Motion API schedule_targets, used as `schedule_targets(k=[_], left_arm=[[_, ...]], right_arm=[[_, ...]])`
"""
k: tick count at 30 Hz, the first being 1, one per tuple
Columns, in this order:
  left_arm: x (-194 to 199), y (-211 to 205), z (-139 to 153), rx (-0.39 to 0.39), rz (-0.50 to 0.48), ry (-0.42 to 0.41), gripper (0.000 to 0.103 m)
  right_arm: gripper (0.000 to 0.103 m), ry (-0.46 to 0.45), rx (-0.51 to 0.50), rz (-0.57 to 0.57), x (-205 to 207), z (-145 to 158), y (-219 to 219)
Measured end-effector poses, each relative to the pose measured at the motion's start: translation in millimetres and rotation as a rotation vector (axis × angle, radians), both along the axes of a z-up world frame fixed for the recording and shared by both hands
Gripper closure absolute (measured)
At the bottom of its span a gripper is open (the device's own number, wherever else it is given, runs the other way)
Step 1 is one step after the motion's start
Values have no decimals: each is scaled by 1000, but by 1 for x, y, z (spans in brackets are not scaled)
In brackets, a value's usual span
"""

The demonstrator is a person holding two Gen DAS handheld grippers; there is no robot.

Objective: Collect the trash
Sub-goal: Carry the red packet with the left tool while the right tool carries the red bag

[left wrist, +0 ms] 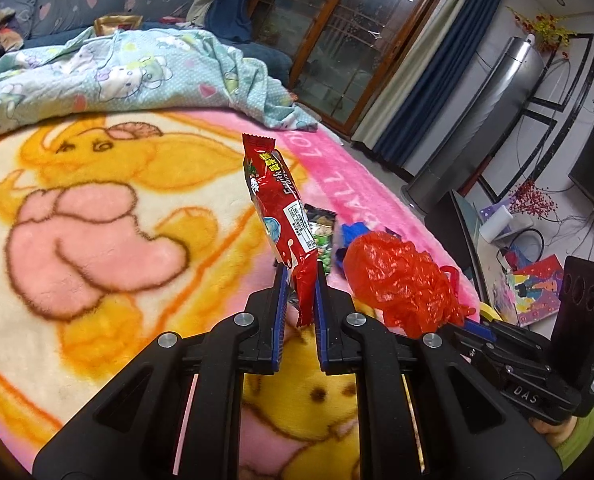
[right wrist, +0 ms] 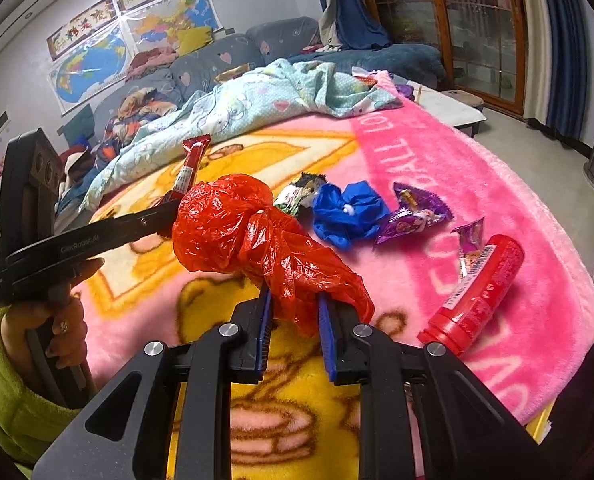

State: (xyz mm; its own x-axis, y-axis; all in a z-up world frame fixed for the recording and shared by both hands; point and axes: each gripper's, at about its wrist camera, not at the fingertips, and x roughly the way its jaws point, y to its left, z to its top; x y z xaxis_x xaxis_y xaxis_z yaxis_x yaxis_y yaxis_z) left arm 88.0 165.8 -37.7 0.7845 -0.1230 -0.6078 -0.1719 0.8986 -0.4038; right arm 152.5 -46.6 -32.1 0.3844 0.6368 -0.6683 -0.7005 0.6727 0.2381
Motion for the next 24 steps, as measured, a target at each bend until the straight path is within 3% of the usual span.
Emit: schedule_targets(k=[24], left_arm=[[-6,-54,29,60,-107,-64,95]], right_arm=[[83,-65,30,-118,4,29,-44]])
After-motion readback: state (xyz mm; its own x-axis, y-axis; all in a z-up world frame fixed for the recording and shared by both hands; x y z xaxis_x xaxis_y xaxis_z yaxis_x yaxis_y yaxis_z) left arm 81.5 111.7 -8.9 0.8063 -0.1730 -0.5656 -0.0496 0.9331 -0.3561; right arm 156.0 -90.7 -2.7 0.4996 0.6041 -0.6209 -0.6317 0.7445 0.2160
